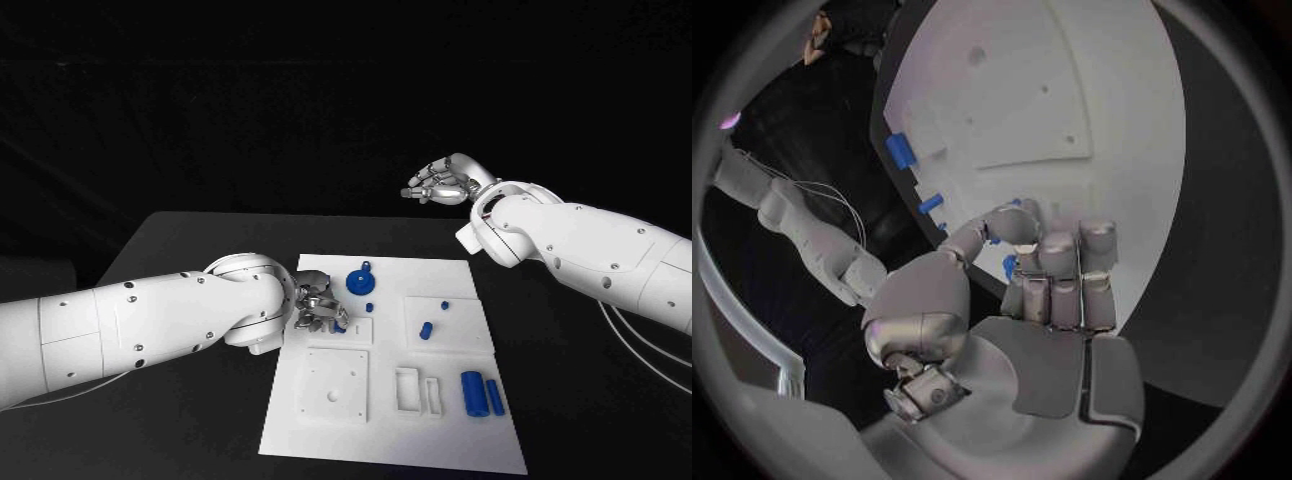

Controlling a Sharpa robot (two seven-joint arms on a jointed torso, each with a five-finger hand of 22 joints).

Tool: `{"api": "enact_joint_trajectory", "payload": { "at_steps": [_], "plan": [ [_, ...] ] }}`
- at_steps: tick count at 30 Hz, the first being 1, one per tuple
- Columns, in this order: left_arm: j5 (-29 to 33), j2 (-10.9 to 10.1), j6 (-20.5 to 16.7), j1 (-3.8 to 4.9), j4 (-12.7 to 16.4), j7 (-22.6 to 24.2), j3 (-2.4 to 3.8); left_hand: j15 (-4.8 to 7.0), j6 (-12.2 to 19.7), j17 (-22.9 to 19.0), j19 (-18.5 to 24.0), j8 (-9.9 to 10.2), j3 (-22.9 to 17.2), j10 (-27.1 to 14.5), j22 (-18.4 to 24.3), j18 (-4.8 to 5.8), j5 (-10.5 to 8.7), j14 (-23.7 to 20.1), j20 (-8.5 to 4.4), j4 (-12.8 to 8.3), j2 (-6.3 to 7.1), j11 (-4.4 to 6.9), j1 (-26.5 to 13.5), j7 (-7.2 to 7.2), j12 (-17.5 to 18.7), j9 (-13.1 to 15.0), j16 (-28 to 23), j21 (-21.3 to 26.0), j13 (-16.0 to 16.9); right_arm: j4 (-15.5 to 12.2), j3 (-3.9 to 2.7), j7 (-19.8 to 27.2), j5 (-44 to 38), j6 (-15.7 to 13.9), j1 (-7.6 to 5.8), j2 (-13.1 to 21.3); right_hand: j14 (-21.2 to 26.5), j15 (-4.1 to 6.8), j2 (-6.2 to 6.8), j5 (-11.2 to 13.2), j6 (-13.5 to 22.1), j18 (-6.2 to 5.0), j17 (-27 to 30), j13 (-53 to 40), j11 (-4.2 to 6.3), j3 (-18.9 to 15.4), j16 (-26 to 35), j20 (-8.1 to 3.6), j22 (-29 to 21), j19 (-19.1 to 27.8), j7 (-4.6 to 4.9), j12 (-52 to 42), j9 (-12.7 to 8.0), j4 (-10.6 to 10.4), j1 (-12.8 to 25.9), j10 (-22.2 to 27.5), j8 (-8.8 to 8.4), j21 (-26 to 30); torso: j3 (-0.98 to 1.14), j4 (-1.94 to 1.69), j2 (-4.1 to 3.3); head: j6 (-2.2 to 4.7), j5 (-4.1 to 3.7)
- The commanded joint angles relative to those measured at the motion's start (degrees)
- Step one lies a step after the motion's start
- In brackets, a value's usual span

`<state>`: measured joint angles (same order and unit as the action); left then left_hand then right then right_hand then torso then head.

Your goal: Assemble the parts on the task board

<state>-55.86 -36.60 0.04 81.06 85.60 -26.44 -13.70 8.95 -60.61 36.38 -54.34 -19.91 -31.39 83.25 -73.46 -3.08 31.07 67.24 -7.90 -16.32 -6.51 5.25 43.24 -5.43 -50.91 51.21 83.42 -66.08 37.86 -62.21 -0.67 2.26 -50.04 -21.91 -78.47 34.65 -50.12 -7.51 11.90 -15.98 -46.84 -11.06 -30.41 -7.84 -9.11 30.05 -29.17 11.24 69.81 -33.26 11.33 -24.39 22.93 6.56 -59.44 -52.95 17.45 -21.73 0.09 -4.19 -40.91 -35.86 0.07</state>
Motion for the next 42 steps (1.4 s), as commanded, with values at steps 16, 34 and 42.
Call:
{"api": "enact_joint_trajectory", "payload": {
  "at_steps": [16, 34, 42],
  "plan": [
    [-1.28, 0.51, 3.11, -0.16, 0.14, -0.32, -0.11, 3.57, -11.32, -0.44, 0.62, 0.92, -1.09, -1.95, 0.68, -1.28, -2.81, 2.45, -7.69, 1.14, -0.17, 1.52, -1.18, 6.18, -1.19, 0.51, 0.94, -0.91, -0.20, 0.15, -0.03, 0.65, 0.22, 0.99, -0.04, -0.19, 0.37, -0.36, -0.32, -0.51, 0.25, 0.21, 0.29, 0.42, 0.06, -0.11, 0.31, 0.31, 0.19, 0.46, 0.10, 0.45, -0.13, 0.47, 0.44, -0.47, 0.32, 0.50, 0.02, -0.01, -0.01, -0.14, 0.01],
    [-1.36, 0.79, 2.48, -0.16, 0.23, -0.36, -0.11, 3.57, -11.31, -0.87, 0.71, 1.46, -1.09, -2.10, 1.23, -1.33, -6.90, 2.36, -7.63, 1.44, 0.17, 1.46, -0.45, 6.14, -1.39, 0.78, 1.05, -1.30, -0.56, 0.24, -0.03, 0.69, 0.36, 1.23, -0.02, -0.32, 0.41, -0.40, -0.35, -0.64, 0.27, 0.21, 0.37, 0.58, 0.05, -0.16, 0.33, 0.34, 0.25, 0.51, 0.11, 0.50, -0.16, 0.47, 0.52, -0.50, 0.32, 0.59, 0.00, 0.03, 0.01, -0.22, -0.07],
    [-0.94, 0.83, 2.82, -0.16, 0.13, -0.15, -0.11, 3.55, -11.56, -1.34, 1.09, 1.96, -0.12, -2.16, 1.98, -1.49, -15.48, 2.25, -7.62, 4.40, 2.76, 1.44, -1.49, 6.13, -1.70, 1.19, 1.24, -1.62, -1.00, 0.29, -0.03, 0.72, 0.41, 1.25, -0.01, -0.35, 0.46, -0.42, -0.33, -0.67, 0.30, 0.22, 0.41, 0.67, 0.03, -0.20, 0.35, 0.35, 0.28, 0.55, 0.12, 0.53, -0.19, 0.50, 0.55, -0.50, 0.30, 0.65, 0.02, 0.04, 0.02, -0.24, -0.14]
  ]
}}
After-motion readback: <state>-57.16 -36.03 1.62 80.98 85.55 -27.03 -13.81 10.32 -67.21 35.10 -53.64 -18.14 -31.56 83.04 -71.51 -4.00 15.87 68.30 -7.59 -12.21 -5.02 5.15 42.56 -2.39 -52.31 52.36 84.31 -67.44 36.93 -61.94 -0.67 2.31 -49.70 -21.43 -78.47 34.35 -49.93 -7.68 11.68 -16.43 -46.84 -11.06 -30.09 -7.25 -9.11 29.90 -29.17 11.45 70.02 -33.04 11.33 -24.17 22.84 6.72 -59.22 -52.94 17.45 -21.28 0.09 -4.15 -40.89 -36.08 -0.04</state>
